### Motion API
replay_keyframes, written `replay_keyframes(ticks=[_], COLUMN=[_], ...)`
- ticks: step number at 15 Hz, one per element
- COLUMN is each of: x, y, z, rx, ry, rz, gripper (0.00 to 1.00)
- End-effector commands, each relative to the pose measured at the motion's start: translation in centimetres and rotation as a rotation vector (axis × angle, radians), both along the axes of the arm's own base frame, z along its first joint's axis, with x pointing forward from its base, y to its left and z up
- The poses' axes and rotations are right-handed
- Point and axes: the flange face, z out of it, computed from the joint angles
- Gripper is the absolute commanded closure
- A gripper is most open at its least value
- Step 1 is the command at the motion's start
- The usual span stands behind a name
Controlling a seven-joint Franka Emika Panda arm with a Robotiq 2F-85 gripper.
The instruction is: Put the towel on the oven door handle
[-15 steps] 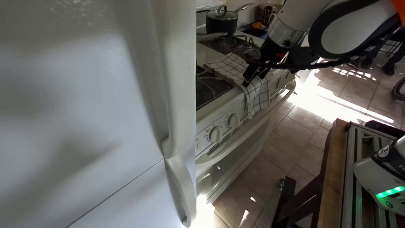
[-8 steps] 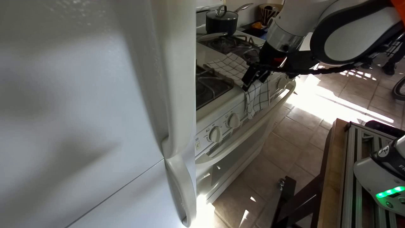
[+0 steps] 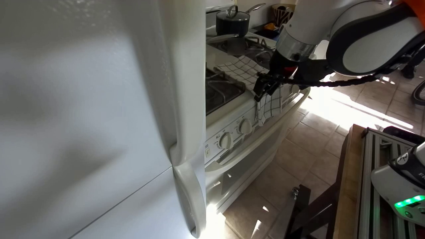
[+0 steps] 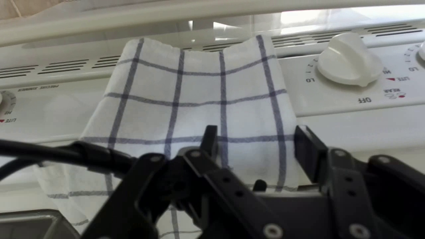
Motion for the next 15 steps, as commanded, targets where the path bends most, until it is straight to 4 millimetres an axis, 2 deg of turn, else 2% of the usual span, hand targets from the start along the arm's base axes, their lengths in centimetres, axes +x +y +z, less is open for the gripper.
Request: replay_keyframes(ticks=[1, 5, 10, 15], x=[-0.1, 0.1, 0.1, -0.2], y=[0.5, 1.1, 1.4, 1.2], z=[-0.5, -0.5, -0.6, 0.4], rx=[-0.018, -0.049, -0.087, -0.121], ry=[-0.007, -0.018, -0.009, 0.087], rz=[-0.006, 0.001, -0.008, -0.021], gripper=[0.69, 0.99, 0.99, 0.99])
